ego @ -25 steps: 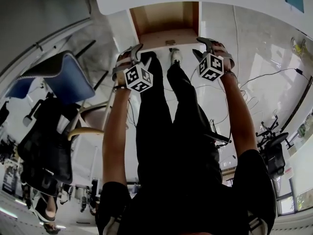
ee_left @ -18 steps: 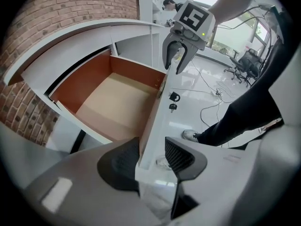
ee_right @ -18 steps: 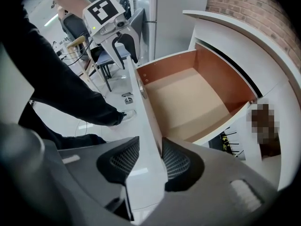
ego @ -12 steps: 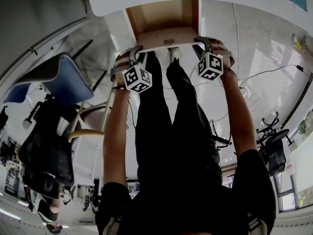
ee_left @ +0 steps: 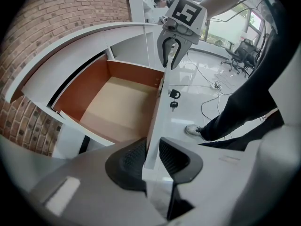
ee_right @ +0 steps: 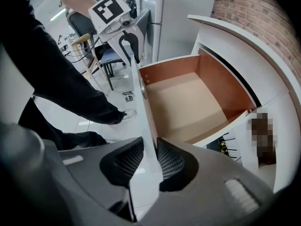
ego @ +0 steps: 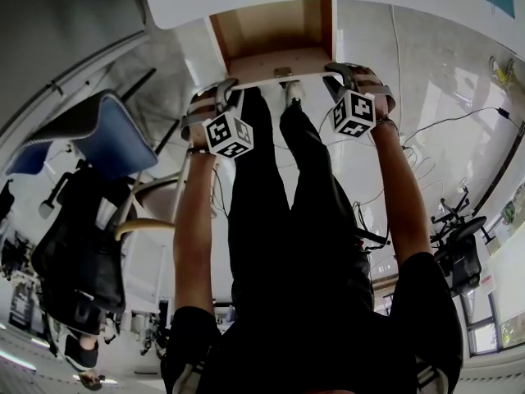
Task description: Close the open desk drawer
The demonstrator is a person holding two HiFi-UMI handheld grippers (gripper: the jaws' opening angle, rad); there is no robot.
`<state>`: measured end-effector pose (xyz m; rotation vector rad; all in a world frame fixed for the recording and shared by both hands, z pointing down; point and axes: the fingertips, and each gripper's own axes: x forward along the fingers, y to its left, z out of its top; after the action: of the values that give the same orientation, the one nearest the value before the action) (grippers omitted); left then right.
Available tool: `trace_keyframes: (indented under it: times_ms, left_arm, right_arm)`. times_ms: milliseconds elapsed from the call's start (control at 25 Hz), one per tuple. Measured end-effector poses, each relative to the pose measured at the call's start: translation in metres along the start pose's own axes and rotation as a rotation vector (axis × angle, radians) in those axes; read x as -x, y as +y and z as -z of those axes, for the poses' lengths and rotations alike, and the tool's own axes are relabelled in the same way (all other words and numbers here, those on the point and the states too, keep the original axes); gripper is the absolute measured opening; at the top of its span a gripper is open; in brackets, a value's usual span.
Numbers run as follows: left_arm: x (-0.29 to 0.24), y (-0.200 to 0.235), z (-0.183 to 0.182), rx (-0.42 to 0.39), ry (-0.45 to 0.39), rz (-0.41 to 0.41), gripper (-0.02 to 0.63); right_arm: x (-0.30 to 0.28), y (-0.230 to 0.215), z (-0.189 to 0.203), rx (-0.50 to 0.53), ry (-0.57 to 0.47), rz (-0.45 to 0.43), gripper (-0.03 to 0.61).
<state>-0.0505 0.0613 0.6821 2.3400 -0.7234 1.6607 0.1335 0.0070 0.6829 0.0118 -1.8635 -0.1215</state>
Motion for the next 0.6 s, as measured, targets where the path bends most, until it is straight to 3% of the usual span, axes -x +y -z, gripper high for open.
trace_keyframes:
  times_ms: [600]
  left_arm:
    - [0.049, 0.031, -0.019, 0.046, -0.074, -0.025, 0.109]
  right_arm:
    - [0.046, -0.022, -0.024, 0.004, -0.036, -0.008, 0.086]
